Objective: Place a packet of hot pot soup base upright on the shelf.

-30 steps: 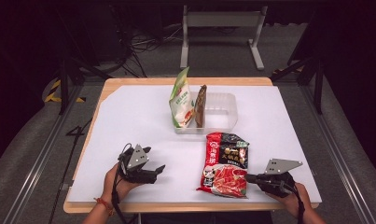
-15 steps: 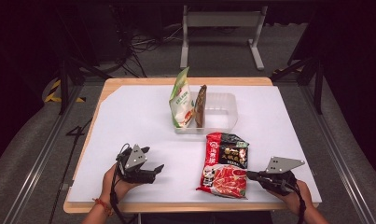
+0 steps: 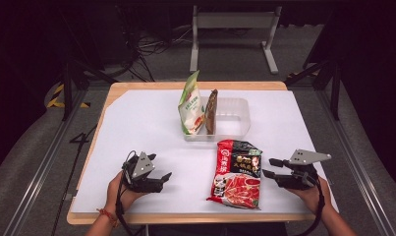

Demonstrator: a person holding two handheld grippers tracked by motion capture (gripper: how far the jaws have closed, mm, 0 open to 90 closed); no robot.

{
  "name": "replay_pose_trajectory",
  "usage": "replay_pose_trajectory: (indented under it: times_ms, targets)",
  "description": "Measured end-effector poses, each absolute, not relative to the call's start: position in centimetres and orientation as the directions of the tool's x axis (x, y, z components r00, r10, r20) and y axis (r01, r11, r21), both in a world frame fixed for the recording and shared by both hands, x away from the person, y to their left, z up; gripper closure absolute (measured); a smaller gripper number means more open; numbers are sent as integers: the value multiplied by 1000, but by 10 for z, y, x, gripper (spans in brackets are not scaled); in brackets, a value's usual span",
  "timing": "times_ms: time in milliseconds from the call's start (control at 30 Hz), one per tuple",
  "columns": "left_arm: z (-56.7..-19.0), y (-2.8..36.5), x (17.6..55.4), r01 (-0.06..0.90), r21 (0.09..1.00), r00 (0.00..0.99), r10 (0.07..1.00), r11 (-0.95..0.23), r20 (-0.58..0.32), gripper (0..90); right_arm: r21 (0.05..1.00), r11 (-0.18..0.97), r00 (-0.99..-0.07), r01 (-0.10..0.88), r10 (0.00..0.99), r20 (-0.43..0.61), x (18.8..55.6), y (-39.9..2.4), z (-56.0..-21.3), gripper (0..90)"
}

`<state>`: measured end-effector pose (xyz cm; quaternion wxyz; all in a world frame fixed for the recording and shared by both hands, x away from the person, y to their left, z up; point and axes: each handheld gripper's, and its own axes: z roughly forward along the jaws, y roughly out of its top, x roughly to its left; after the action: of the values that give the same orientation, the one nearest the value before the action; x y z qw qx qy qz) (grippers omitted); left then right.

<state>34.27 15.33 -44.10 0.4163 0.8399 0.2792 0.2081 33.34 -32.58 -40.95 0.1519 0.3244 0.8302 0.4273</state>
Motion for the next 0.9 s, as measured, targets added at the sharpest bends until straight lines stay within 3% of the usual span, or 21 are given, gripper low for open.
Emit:
replay_pose_trajectory:
  times_ms: [133, 400, 600, 900]
  targets:
    - [-440, 152, 343, 287, 815, 759, 639, -503, 127, 182, 785, 426, -749, 450, 659, 71, 356, -318, -411, 332]
    - [-442, 151, 341, 282, 808, 762, 633, -517, 139, 184, 755, 409, -712, 512, 694, 107, 388, -306, -418, 213]
    - [-443, 148, 341, 276, 793, 762, 626, -543, 163, 187, 738, 306, -644, 602, 732, 222, 410, -310, -428, 159]
    - [-446, 147, 341, 278, 784, 765, 622, -555, 169, 180, 709, 235, -601, 665, 732, 320, 425, -308, -435, 153]
